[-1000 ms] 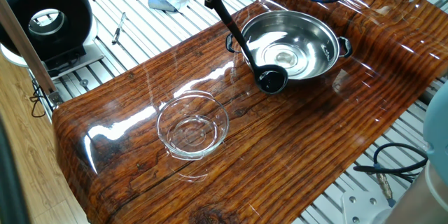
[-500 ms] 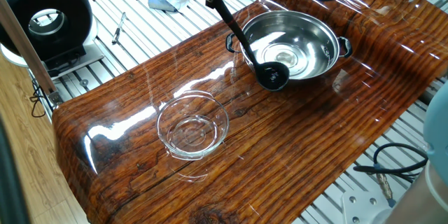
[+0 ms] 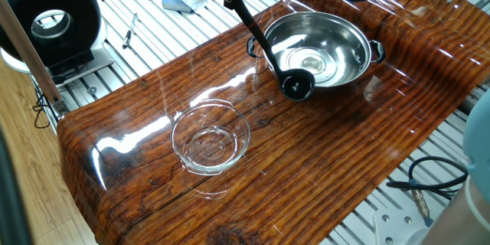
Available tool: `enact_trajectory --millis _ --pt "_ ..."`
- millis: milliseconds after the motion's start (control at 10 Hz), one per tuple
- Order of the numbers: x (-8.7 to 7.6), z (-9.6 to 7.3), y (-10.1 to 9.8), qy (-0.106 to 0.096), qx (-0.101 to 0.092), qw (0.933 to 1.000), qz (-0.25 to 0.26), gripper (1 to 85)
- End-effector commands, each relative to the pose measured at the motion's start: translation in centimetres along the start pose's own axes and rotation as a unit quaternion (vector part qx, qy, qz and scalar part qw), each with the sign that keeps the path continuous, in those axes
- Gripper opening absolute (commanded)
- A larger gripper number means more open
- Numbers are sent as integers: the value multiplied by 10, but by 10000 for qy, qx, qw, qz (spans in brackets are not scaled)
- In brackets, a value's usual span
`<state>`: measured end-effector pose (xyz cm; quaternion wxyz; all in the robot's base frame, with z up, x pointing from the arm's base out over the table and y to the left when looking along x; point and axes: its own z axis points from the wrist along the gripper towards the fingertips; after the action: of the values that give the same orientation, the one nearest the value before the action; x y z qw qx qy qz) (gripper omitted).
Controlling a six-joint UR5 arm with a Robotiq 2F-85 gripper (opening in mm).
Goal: Scoop water with a large spoon from one bowl to another
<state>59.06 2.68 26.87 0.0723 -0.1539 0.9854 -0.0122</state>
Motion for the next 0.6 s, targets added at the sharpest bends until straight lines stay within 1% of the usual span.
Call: enact_trajectory --millis 0,300,500 --pt "-6 -4 20 12 -79 9997 215 10" --pt "-13 -6 36 0 -92 9995 317 10" --pt "-17 -3 47 -38 -57 9992 390 10"
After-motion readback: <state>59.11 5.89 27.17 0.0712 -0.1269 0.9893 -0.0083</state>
